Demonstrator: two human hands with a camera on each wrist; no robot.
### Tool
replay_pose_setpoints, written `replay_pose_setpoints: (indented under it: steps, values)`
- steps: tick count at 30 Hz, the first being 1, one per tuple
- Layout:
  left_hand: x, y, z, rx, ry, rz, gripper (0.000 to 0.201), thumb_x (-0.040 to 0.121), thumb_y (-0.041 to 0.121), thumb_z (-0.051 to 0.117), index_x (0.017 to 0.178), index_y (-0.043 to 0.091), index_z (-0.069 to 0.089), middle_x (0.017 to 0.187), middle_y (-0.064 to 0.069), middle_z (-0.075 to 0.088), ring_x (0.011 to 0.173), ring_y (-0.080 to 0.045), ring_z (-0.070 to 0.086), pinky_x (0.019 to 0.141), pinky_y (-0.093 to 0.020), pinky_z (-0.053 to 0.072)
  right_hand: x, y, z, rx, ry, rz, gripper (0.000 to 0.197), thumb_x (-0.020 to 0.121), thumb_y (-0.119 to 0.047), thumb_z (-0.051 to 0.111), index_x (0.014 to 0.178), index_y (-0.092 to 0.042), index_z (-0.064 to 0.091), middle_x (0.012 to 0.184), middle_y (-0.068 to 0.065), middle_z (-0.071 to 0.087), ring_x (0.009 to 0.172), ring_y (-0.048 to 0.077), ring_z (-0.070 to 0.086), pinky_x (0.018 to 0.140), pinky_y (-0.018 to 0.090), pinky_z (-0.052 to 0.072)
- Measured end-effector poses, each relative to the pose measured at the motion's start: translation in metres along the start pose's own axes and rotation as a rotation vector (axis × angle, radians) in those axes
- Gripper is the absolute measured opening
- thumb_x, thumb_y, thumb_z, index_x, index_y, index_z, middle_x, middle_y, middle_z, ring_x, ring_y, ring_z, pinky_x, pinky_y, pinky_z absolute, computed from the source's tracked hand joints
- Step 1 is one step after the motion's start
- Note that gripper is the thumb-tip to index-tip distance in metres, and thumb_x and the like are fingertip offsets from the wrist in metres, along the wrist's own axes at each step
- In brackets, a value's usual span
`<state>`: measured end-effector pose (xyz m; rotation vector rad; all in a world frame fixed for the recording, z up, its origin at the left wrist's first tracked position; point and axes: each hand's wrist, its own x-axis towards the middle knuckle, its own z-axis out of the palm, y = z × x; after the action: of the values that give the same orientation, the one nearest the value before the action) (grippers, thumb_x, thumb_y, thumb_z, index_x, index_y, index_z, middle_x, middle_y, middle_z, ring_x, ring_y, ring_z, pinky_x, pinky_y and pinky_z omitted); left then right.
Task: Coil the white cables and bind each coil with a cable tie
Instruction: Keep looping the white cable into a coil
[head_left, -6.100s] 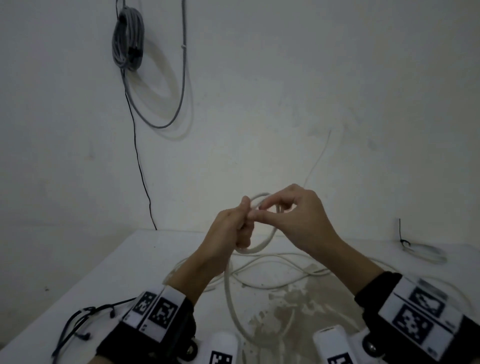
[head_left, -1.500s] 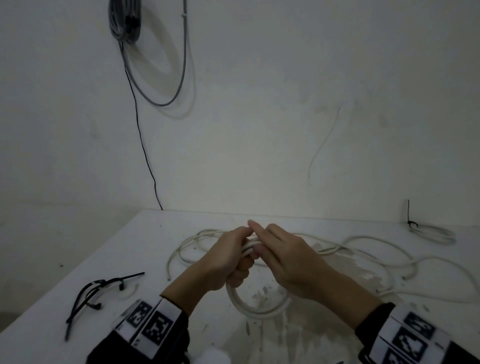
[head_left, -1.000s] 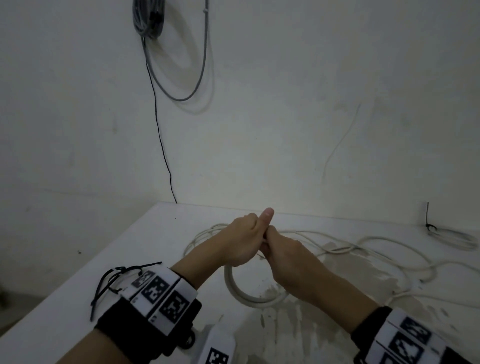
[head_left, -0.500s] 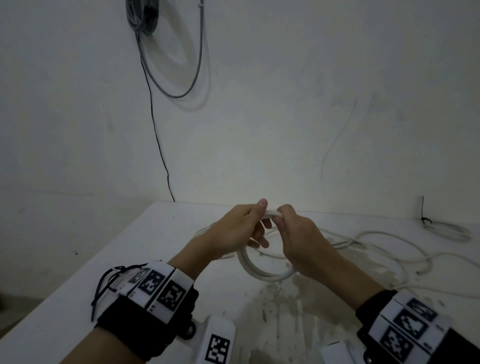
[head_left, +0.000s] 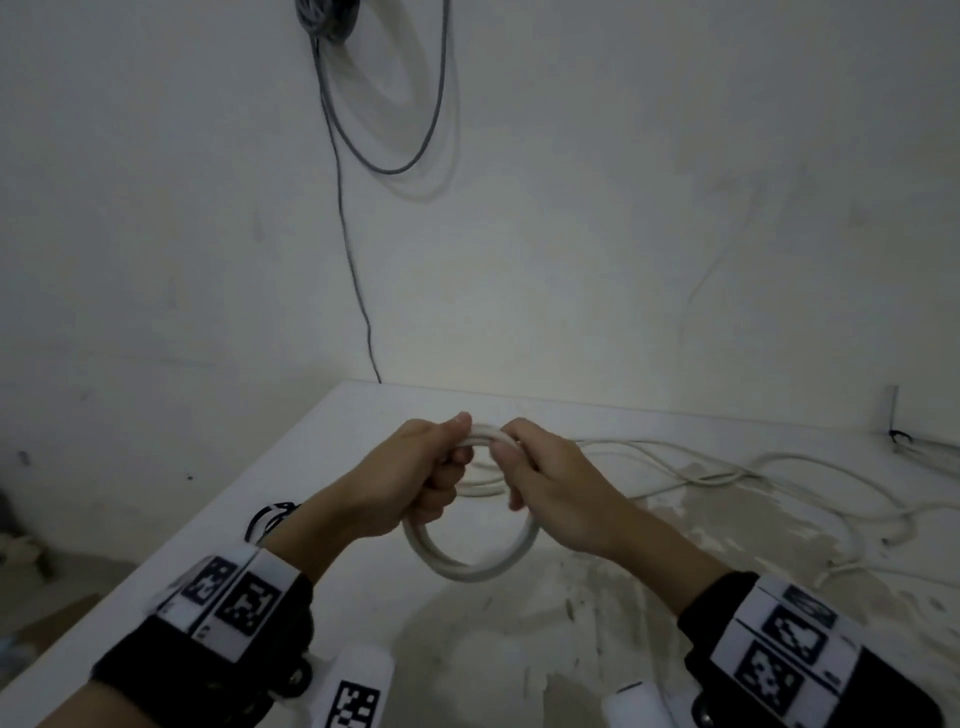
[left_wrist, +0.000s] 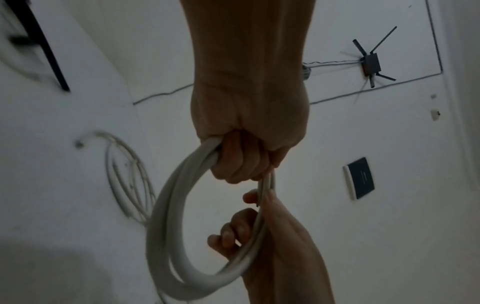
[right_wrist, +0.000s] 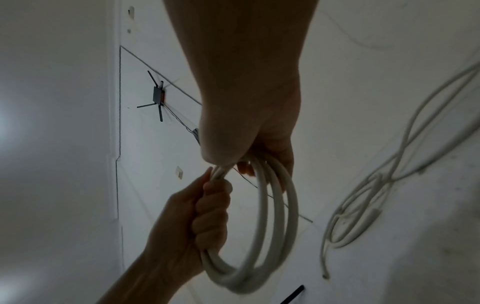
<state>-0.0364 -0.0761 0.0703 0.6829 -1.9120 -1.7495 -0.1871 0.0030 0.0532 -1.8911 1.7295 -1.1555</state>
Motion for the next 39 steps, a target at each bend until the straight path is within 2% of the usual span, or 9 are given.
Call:
replay_pose_setpoints:
  steps: [3, 6, 10, 14, 19, 22, 28, 35, 39]
  values:
    - [-0.023, -0.016, -0.033, -0.001, -0.002, -0.114, 0.044, 0.099, 0.034, 0.033, 0.059, 0.017, 0.038, 0.049, 0.006, 0.021, 0.039, -0.007, 0.016, 0.037, -0.015, 0.017, 0.017, -0.008, 0.019, 0.163, -0.186, 0.057, 0.041, 0.100, -0.035, 0.034, 0.094, -0.006, 0.062, 0.086, 0.004, 0.063, 0.082, 0.018, 0.061, 0.077, 0.028, 0.050]
    - [-0.047, -0.033, -0.057, 0.011, -0.032, -0.235, 0.046, 0.099, 0.033, 0.033, 0.056, 0.019, 0.039, 0.049, 0.006, 0.021, 0.038, -0.007, 0.015, 0.036, -0.013, 0.017, 0.037, -0.007, 0.044, 0.225, -0.231, 0.135, 0.034, 0.099, -0.030, 0.038, 0.090, -0.012, 0.065, 0.084, 0.001, 0.067, 0.085, 0.013, 0.063, 0.081, 0.034, 0.050]
    - [-0.075, -0.046, -0.079, -0.010, -0.041, -0.357, 0.045, 0.097, 0.035, 0.034, 0.055, 0.019, 0.039, 0.047, 0.007, 0.020, 0.036, -0.005, 0.015, 0.034, -0.013, 0.014, 0.062, 0.003, 0.083, -0.081, -0.407, 0.066, 0.018, 0.093, -0.015, 0.050, 0.100, -0.013, 0.066, 0.090, -0.002, 0.066, 0.086, 0.013, 0.064, 0.072, 0.024, 0.052]
    - [-0.091, -0.057, -0.095, -0.020, -0.062, -0.428, 0.045, 0.096, 0.036, 0.035, 0.056, 0.019, 0.041, 0.046, 0.007, 0.021, 0.035, -0.005, 0.015, 0.033, -0.012, 0.016, 0.087, 0.009, 0.109, -0.454, -0.581, -0.042, 0.028, 0.092, -0.015, 0.054, 0.117, -0.022, 0.061, 0.117, 0.003, 0.058, 0.095, 0.015, 0.054, 0.087, 0.027, 0.045]
    - [-0.098, -0.068, -0.103, -0.012, -0.065, -0.462, 0.044, 0.098, 0.037, 0.035, 0.058, 0.019, 0.041, 0.046, 0.007, 0.022, 0.035, -0.005, 0.015, 0.033, -0.012, 0.015, 0.103, 0.003, 0.137, -0.588, -0.688, -0.147, 0.038, 0.091, -0.013, 0.055, 0.127, -0.023, 0.057, 0.120, 0.006, 0.053, 0.097, 0.014, 0.048, 0.088, 0.028, 0.040]
    - [-0.095, -0.069, -0.103, -0.012, -0.065, -0.453, 0.044, 0.098, 0.037, 0.034, 0.059, 0.018, 0.040, 0.046, 0.008, 0.022, 0.035, -0.005, 0.015, 0.033, -0.012, 0.015, 0.107, 0.002, 0.149, -0.664, -0.690, -0.206, 0.033, 0.090, -0.015, 0.056, 0.123, -0.017, 0.060, 0.115, 0.009, 0.054, 0.103, 0.021, 0.051, 0.088, 0.032, 0.042]
    - [-0.086, -0.069, -0.098, -0.001, -0.073, -0.438, 0.043, 0.098, 0.037, 0.034, 0.060, 0.018, 0.040, 0.045, 0.008, 0.023, 0.035, -0.006, 0.016, 0.034, -0.013, 0.016, 0.105, 0.016, 0.143, -0.669, -0.649, -0.150, 0.010, 0.084, -0.012, 0.058, 0.083, -0.006, 0.067, 0.095, 0.010, 0.063, 0.085, 0.026, 0.060, 0.075, 0.040, 0.053]
    - [-0.067, -0.071, -0.080, -0.008, -0.114, -0.423, 0.041, 0.098, 0.038, 0.033, 0.063, 0.017, 0.040, 0.048, 0.007, 0.021, 0.036, -0.005, 0.015, 0.033, -0.012, 0.016, 0.087, 0.013, 0.086, -0.379, -0.667, -0.014, 0.012, 0.090, -0.020, 0.059, 0.097, -0.014, 0.067, 0.076, -0.013, 0.058, 0.061, 0.003, 0.055, 0.059, 0.018, 0.046]
    - [-0.049, -0.069, -0.063, -0.004, -0.138, -0.395, 0.042, 0.098, 0.037, 0.033, 0.062, 0.017, 0.041, 0.050, 0.005, 0.020, 0.037, -0.006, 0.015, 0.036, -0.014, 0.014, 0.086, 0.007, 0.060, -0.322, -0.592, -0.045, 0.015, 0.091, -0.022, 0.056, 0.095, -0.020, 0.070, 0.088, -0.010, 0.064, 0.076, 0.002, 0.056, 0.070, 0.020, 0.045]
